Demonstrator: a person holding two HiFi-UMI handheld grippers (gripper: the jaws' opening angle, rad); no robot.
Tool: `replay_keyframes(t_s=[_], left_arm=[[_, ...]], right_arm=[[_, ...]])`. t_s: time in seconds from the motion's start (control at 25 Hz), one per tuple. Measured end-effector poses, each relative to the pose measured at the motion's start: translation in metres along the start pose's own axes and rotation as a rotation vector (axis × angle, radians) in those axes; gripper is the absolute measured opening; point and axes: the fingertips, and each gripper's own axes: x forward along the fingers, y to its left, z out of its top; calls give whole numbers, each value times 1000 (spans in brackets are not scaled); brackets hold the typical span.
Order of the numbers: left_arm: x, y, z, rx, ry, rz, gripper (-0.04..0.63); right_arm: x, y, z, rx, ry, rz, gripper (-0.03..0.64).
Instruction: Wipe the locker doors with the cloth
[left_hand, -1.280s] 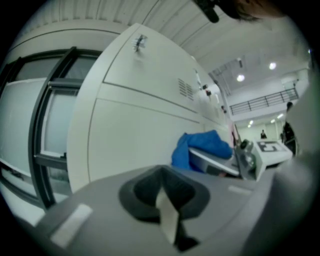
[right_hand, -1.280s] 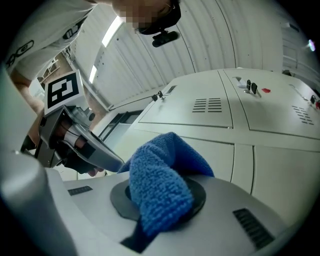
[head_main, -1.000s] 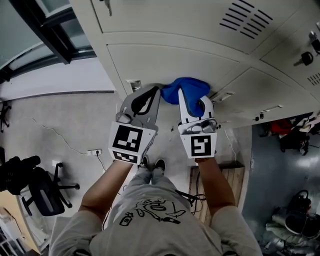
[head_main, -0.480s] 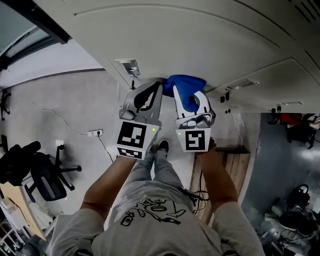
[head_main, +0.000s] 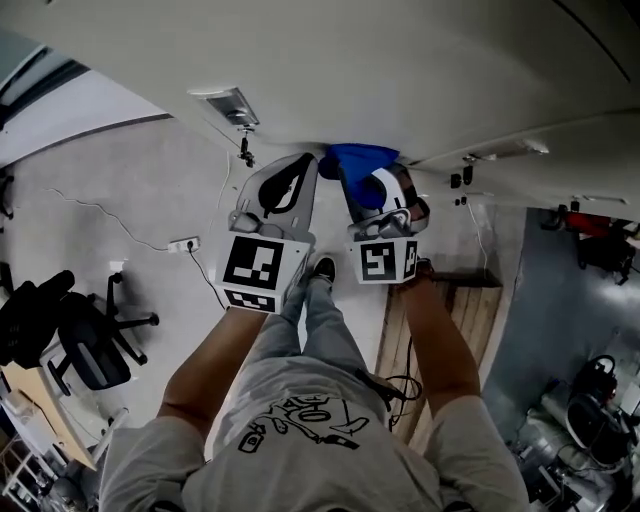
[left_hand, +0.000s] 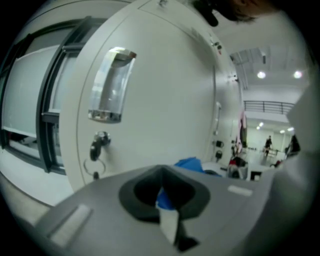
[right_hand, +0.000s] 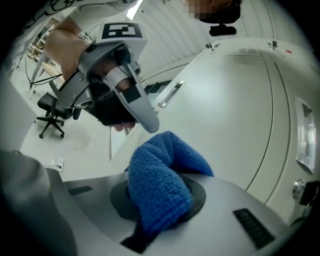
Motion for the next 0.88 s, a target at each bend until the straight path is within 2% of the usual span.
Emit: replay_keyframes(t_s=[0.16,0.4,0.6,0.88], left_arm=[[0,-6,5,-1,-5,-11,3],[-9,-24,33,35,-47,-47,3],[-30,-23,71,62,-94,-37,3],[-71,-22,142,120,-182,-29,3]], right_arm=[[-7,-2,-15,-52,71,24,32],[-26,-42,6,-59,105,-44,32],[-36,-85,61,-64,70,-109,32],[-52,-134,155,-10,2,-173,32]])
